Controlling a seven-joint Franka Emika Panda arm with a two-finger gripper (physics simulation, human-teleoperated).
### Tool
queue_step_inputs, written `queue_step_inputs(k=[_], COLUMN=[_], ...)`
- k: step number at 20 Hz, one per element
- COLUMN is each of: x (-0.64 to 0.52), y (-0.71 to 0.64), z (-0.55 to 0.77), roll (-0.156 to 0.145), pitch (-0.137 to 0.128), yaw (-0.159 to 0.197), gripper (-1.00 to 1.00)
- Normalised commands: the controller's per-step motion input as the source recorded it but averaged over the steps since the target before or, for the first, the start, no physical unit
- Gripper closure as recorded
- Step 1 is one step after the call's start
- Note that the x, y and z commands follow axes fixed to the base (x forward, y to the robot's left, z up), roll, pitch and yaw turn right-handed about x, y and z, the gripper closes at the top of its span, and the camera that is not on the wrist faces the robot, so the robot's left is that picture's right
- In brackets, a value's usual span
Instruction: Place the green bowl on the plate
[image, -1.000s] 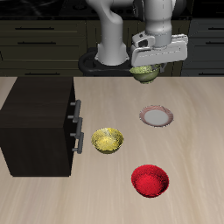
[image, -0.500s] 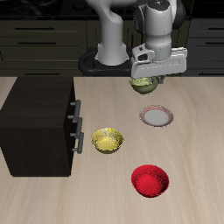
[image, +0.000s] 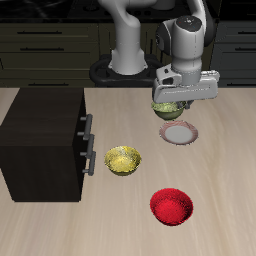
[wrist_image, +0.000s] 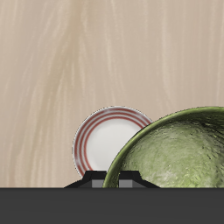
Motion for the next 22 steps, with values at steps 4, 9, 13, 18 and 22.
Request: queue_step_inputs(k=[4,9,13,18,22], x=[0.03,-0.07,0.05,0.07,0.01], y=[0.37,0.16,0.08,0.02,-0.01], z=[-0.22,-0.22,-0.37,-0.40,0.00], roll=[0.062,0.036,0.018,0.027,0.039], pitch=[0.054,0.039,0.063,0.150,0.039], yaw=[-0.003,0.011,0.016,-0.024,-0.016], gripper=[1.00,1.00,1.00,-1.00,-1.00])
